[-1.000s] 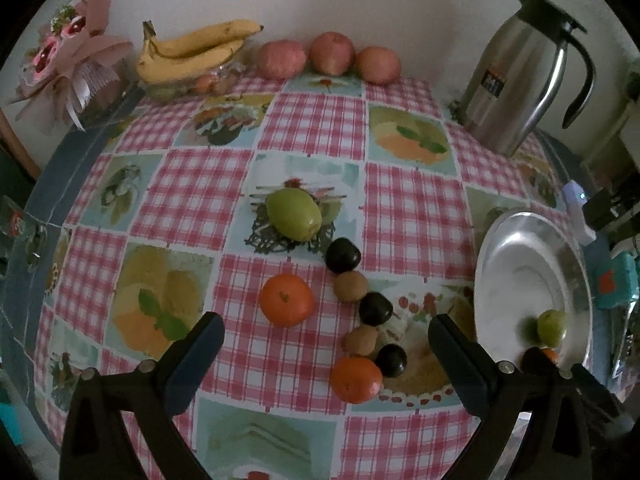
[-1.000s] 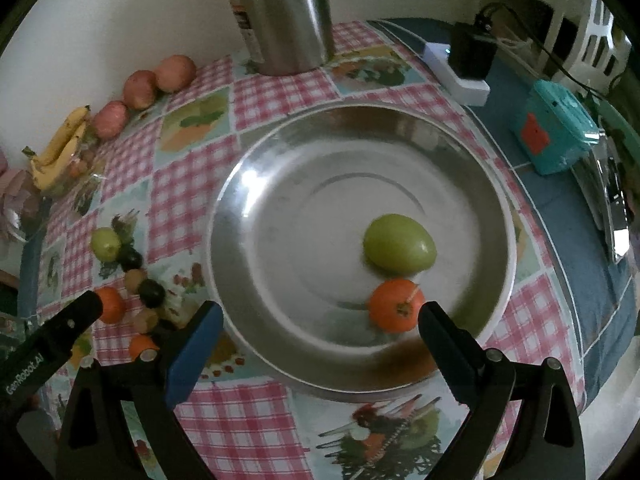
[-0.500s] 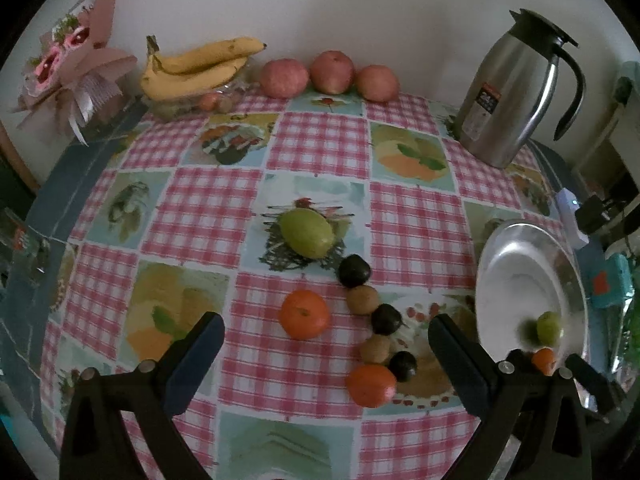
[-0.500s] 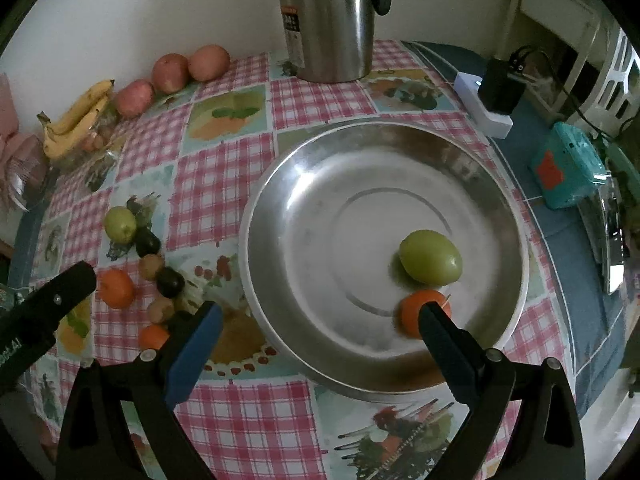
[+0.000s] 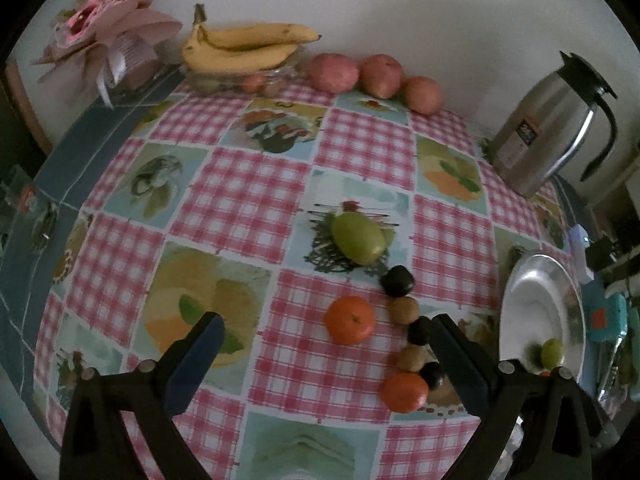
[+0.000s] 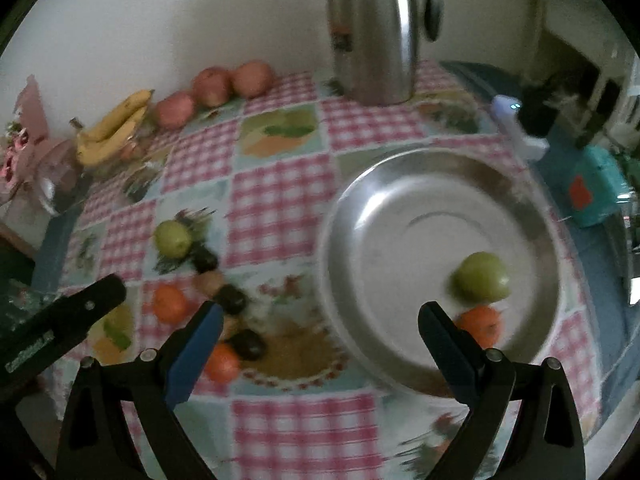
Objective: Organize fruits
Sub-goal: 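Withdraw both open tools from the plate back toward the fruit row, then grasp the next orange with the left tool while the right tool reaches a dark plum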
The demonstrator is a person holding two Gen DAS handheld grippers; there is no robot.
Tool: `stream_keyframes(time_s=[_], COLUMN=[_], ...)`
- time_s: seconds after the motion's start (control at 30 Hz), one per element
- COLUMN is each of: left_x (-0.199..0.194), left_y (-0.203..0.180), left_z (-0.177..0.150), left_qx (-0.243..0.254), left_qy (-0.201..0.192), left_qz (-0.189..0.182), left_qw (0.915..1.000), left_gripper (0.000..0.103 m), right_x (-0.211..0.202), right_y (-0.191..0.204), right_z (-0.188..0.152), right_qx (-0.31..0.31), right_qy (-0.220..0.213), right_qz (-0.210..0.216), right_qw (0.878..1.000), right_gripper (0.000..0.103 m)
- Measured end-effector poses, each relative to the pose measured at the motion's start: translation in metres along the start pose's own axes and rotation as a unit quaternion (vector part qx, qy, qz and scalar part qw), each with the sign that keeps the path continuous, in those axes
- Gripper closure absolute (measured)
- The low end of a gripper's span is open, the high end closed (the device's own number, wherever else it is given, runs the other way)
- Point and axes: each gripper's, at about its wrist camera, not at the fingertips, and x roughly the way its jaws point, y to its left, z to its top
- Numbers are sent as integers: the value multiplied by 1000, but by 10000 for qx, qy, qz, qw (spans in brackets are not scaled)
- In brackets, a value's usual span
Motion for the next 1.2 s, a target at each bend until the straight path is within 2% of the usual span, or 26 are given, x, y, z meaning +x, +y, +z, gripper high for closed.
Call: stream_keyframes(time_s=[0.13, 0.33, 0.57, 0.7, 0.97, 1.03, 1.13, 1.2], left_x=[4, 11, 32, 41, 57, 61, 63, 63], left_y=[7, 13, 1, -12, -34, -40, -45, -47], left_z=[1, 0, -8, -15, -31, -35, -40, -41], left_qx=[-59, -241, -248, -142, 87, 151, 138, 161], left_qy=[98, 210, 602, 873, 1386, 1490, 1592, 1628], left_qz=[41, 75, -113, -342, -717, -739, -910, -950], left_qw=[9999, 9995, 9978, 9955, 9877, 9860, 9830, 9819], left_gripper=[0, 0, 2, 16, 32, 42, 44, 49], right_x=[8, 14, 13, 12, 5, 6, 7, 7], right_y=[15, 22, -9, -26, -38, -39, -39, -39], right_z=[-4, -7, -6, -5, -1, -1, -2, -1], right_qx=[-99, -120, 267, 572, 813, 819, 830, 844], right_qy=[210, 430, 483, 502, 397, 424, 452, 456], right_qz=[298, 400, -240, -220, -219, -222, -223, -207], right_qw=[9993, 9982, 9982, 9969, 9957, 9955, 9953, 9952], right_gripper=[5, 5, 5, 5, 5, 5, 5, 5])
